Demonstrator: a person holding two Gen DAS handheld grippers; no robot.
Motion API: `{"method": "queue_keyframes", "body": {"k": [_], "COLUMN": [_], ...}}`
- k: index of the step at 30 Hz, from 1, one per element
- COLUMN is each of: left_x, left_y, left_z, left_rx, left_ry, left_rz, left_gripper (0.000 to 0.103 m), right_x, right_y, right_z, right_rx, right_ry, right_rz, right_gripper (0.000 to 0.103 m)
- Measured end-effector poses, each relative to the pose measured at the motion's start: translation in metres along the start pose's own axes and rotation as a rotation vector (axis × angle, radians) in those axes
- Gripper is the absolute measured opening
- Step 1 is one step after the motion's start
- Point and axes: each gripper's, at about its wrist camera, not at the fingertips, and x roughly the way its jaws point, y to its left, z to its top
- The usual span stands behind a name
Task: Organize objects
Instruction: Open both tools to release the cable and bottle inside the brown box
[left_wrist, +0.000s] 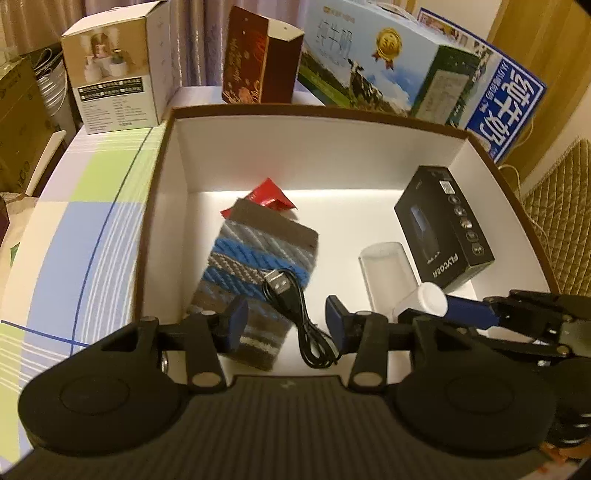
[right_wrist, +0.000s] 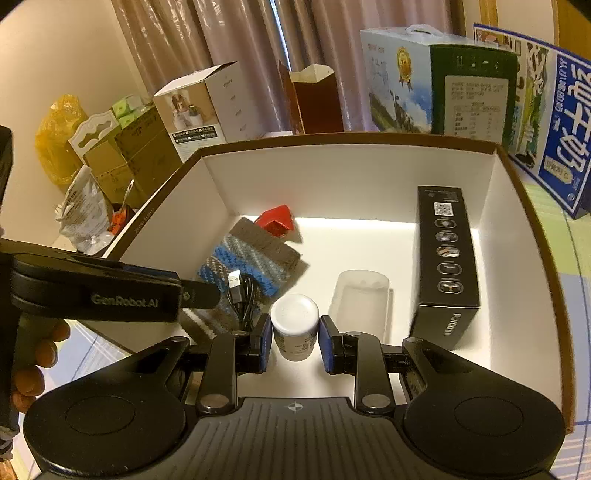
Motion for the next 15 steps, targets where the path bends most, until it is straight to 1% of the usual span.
{"method": "queue_keyframes", "body": {"k": [1, 3, 4, 7, 8, 9, 10, 12, 14, 15], "left_x": [-0.002, -0.005, -0.007, -0.015, -0.017, -0.02, -0.023, -0.027, -0.033, -0.036], "left_y": [0.001, 0.003, 0.004, 0.005, 0.006, 0.006, 0.006, 0.006, 0.007, 0.008], "left_z": [0.0, -0.001, -0.001, -0.003, -0.004, -0.005, -0.006, -0.008, -0.011, -0.013], "left_rx": [-0.001, 0.002, 0.002, 0.007, 0.008, 0.007, 0.004, 0.001, -0.004, -0.006], "left_ry": [-0.004, -0.014, -0.022, -0.042, -0.047, -0.053, -0.059, -0.064, -0.073, -0.076], "left_rz": [0.002, 0.011, 0.017, 0.026, 0.027, 0.027, 0.029, 0.033, 0.037, 0.038], "left_gripper": [0.047, 0.056, 0.057, 0.063, 0.067, 0.071, 0.072, 0.075, 0.079, 0.081], "right_x": [0.002, 0.005, 0.006, 0.006, 0.005, 0.005, 0.004, 0.002, -0.005, -0.008], "right_y": [0.001, 0.003, 0.004, 0.008, 0.009, 0.01, 0.009, 0.009, 0.009, 0.009], "right_z": [0.001, 0.005, 0.006, 0.011, 0.011, 0.011, 0.011, 0.008, 0.004, 0.002], "right_rx": [0.001, -0.003, -0.005, -0.028, -0.03, -0.029, -0.024, -0.012, -0.013, -0.013], "right_ry": [0.004, 0.011, 0.009, -0.014, -0.021, -0.021, -0.021, -0.025, -0.036, -0.043], "right_rz": [0.002, -0.003, -0.009, -0.002, -0.009, -0.012, -0.01, -0.011, -0.01, -0.009], "right_gripper": [0.024, 0.024, 0.024, 0.025, 0.025, 0.027, 0.03, 0.039, 0.045, 0.051]}}
